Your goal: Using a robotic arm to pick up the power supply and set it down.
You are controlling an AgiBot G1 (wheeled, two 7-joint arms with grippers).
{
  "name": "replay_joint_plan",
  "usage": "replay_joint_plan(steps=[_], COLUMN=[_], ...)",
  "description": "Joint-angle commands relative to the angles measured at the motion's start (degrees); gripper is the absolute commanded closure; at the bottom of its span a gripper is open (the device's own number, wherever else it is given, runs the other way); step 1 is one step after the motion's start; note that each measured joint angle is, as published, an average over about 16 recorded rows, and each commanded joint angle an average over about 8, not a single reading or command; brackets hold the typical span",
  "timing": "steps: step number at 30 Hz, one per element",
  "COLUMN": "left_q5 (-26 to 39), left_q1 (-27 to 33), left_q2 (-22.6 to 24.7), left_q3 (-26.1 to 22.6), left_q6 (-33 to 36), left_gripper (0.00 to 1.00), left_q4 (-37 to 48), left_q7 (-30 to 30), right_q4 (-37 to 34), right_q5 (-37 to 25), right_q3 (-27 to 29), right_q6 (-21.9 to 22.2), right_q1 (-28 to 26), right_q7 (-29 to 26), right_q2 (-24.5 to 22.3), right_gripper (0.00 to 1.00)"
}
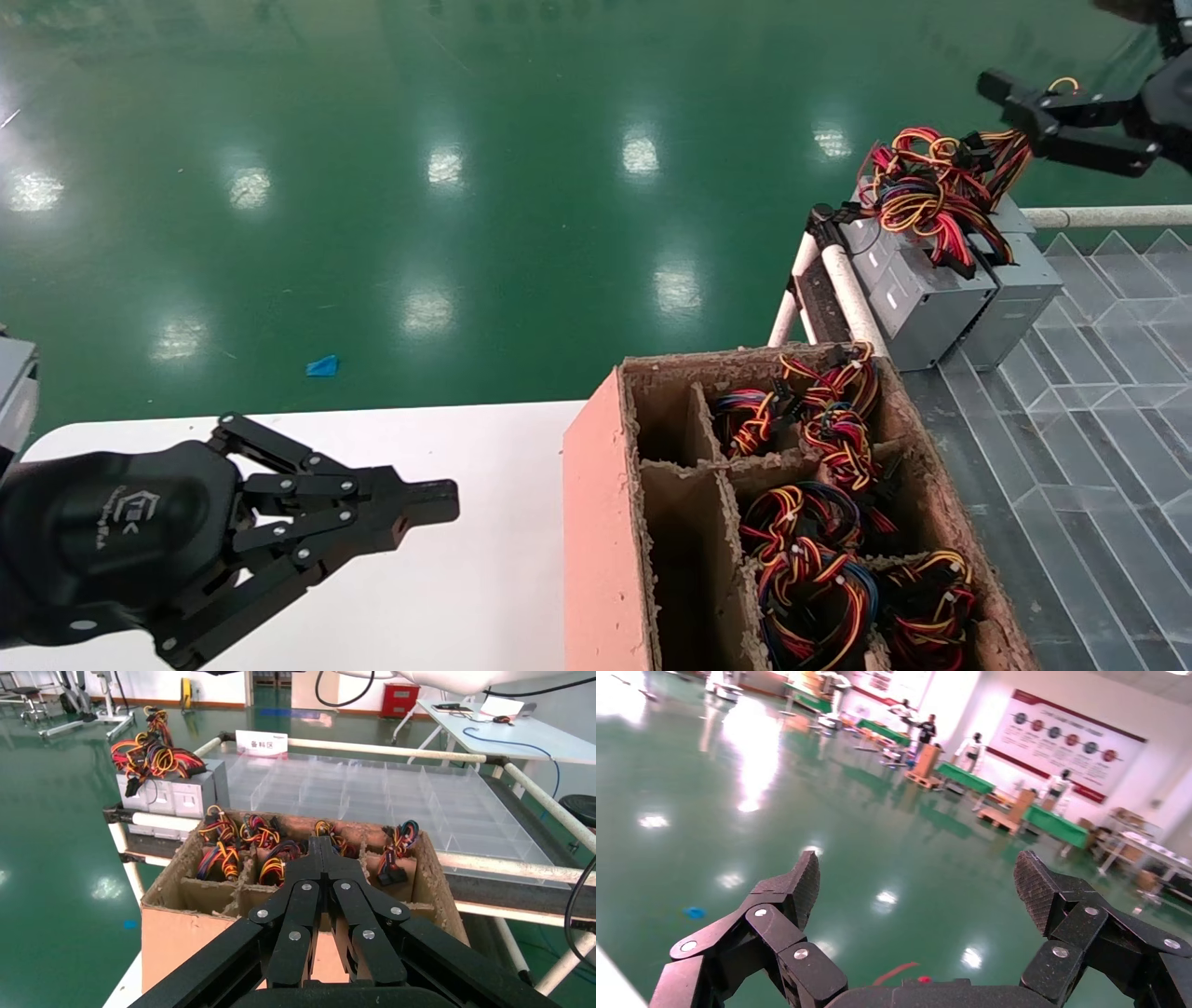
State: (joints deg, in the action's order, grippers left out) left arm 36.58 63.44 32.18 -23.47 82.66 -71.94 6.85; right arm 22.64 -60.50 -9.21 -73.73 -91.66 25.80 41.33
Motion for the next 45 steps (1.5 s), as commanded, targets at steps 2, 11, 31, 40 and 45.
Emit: replay_joint_plan(steps=[2,11,31,40,45], left_q5=[0.0,0.0,0.0,0.0,0.0], left_q1=[0.0,0.0,0.0,0.0,0.0], left_q2=[0.0,0.0,0.0,0.0,0.0], left_q3=[0.0,0.0,0.0,0.0,0.0], left_q6=[0.0,0.0,0.0,0.0,0.0], left_gripper=[0.13,0.00,0.00,0.00,0.00], left_q4=[0.0,0.0,0.0,0.0,0.0], left_q7=[0.0,0.0,0.0,0.0,0.0], right_q4=[3.2,12.8,34.3,43.8,48.7], right_q5=[1.2,4.7,12.5,16.0,17.8], right_q3=[-0.4,-1.7,-4.6,-5.9,-6.5], right_q6=[-0.8,-3.0,-8.0,-10.3,-11.4], right_q1=[1.9,7.6,20.2,25.9,28.7], right_q7=[-2.3,-9.2,-24.6,-31.4,-34.9], right_q2=[-0.4,-1.6,-4.2,-5.4,-6.0], right_gripper=[0.00,0.00,0.00,0.00,0.00])
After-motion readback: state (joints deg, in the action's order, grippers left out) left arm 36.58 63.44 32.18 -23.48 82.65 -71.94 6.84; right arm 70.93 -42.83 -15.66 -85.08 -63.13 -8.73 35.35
